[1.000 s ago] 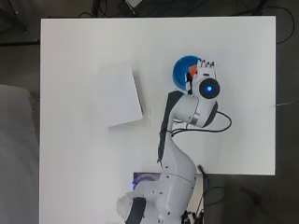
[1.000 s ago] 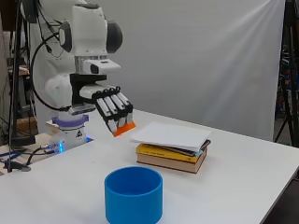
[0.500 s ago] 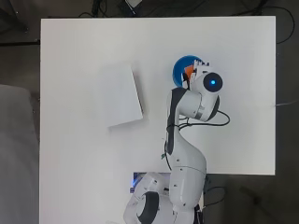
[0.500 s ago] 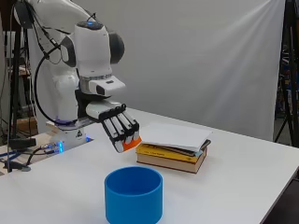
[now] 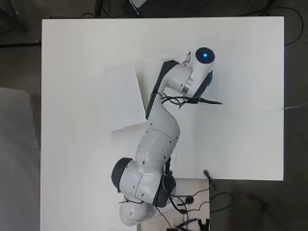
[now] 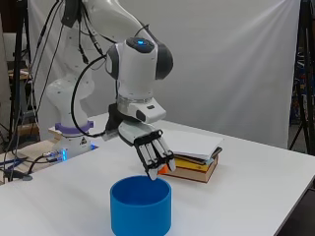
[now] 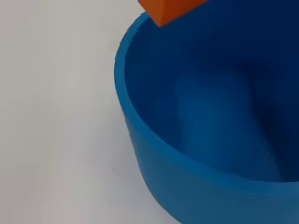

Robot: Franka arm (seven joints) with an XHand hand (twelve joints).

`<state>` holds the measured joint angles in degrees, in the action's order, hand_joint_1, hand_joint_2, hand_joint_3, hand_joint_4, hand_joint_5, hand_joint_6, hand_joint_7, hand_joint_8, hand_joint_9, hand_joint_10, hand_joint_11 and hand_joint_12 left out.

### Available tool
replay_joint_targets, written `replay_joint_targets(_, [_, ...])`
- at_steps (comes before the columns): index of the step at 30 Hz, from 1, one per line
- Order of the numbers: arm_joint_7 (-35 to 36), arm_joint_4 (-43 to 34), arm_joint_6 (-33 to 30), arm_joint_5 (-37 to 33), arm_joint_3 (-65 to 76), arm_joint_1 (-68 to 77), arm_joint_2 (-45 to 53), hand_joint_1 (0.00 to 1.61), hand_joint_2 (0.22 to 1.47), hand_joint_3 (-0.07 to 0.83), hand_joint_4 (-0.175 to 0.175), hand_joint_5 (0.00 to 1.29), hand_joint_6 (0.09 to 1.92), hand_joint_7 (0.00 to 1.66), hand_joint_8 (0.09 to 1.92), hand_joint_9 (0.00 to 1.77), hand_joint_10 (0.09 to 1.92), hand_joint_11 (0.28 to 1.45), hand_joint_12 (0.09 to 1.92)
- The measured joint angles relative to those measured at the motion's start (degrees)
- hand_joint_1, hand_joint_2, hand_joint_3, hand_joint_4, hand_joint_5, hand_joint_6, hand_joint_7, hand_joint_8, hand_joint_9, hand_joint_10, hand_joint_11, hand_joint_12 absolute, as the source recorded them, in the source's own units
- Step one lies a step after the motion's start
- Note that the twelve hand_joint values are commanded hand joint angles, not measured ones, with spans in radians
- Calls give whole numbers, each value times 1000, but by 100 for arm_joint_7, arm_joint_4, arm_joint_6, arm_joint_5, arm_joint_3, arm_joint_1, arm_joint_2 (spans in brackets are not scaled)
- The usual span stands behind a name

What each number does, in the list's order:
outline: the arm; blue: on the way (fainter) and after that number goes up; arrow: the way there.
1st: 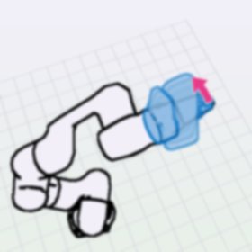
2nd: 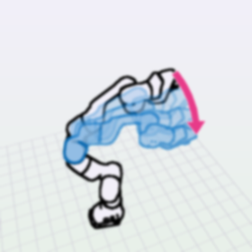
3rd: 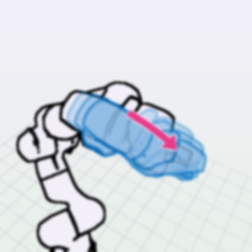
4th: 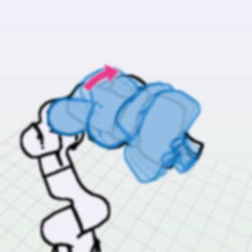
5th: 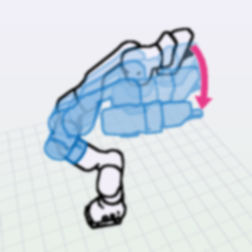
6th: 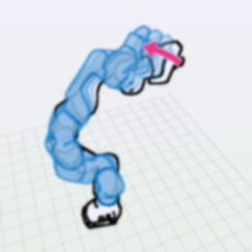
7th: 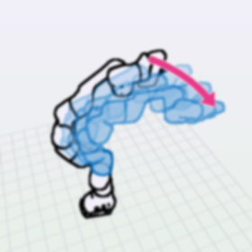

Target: Teleoperate dual arm-hand system to pick and place objects

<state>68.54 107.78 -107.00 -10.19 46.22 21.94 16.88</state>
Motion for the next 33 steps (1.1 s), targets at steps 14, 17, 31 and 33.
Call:
replay_joint_targets(14, [-36,286,-271,92,-23,-279,-338,697,1224,-10,-28,423,613,549,759,696,335,625,87])
replay_joint_targets(17, [-158,436,-647,535,-146,-320,-396,147,965,-22,-55,76,100,114,107,248,87,402,87])
replay_joint_targets(31, [-360,-99,416,298,-709,-702,-881,99,979,4,41,234,87,249,87,337,87,404,87])
replay_joint_targets(33, [-202,-340,586,278,-818,-754,-908,87,975,0,42,254,87,259,87,346,87,402,87])
